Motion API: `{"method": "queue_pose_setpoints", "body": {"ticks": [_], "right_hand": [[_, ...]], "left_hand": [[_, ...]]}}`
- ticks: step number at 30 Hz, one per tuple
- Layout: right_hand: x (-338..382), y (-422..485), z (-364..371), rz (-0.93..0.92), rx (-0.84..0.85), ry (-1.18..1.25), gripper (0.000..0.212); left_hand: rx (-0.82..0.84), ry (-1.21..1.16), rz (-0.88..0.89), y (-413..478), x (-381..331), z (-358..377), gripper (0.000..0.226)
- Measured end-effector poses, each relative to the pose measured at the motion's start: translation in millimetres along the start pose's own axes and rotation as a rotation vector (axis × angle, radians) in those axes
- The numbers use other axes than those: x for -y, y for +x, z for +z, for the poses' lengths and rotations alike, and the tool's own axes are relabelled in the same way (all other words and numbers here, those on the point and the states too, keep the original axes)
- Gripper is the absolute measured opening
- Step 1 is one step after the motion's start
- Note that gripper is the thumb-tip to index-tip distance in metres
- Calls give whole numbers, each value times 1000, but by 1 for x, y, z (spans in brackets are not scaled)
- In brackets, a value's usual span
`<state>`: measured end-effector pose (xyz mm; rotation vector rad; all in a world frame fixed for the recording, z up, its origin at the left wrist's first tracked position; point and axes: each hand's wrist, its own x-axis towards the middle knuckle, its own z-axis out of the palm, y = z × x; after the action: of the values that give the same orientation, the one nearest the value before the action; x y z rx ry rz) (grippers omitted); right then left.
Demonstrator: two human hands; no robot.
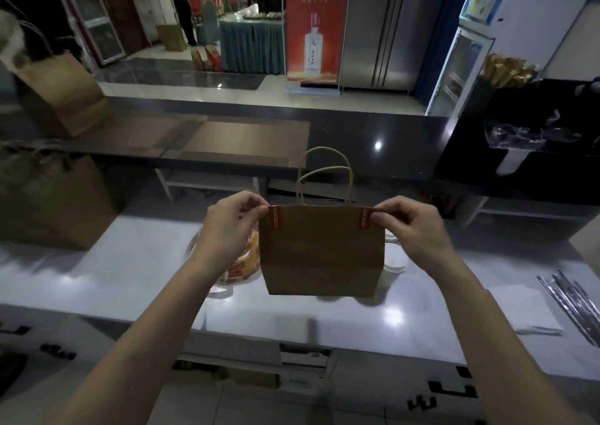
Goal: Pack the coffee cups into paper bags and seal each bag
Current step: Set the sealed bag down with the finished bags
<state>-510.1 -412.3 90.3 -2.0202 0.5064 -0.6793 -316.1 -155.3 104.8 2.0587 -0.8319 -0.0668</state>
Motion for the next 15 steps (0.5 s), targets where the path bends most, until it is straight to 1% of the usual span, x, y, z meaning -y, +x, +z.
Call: {"method": "queue_pose_setpoints", "body": {"ticks": [2, 6, 11, 15], "right_hand": [[22, 11, 26, -26, 5, 32, 13], [61, 31, 75, -40, 3, 80, 9], [118, 46, 141, -115, 6, 118, 8], [155, 56, 187, -121, 10, 193, 11]], "left_hand": [[-27, 16, 5, 5, 10, -31, 9], [-84, 35, 18, 10, 28, -87, 9], [-172, -12, 2, 8, 55, -161, 7], [-224, -58, 6, 8, 76, -208, 7]]}}
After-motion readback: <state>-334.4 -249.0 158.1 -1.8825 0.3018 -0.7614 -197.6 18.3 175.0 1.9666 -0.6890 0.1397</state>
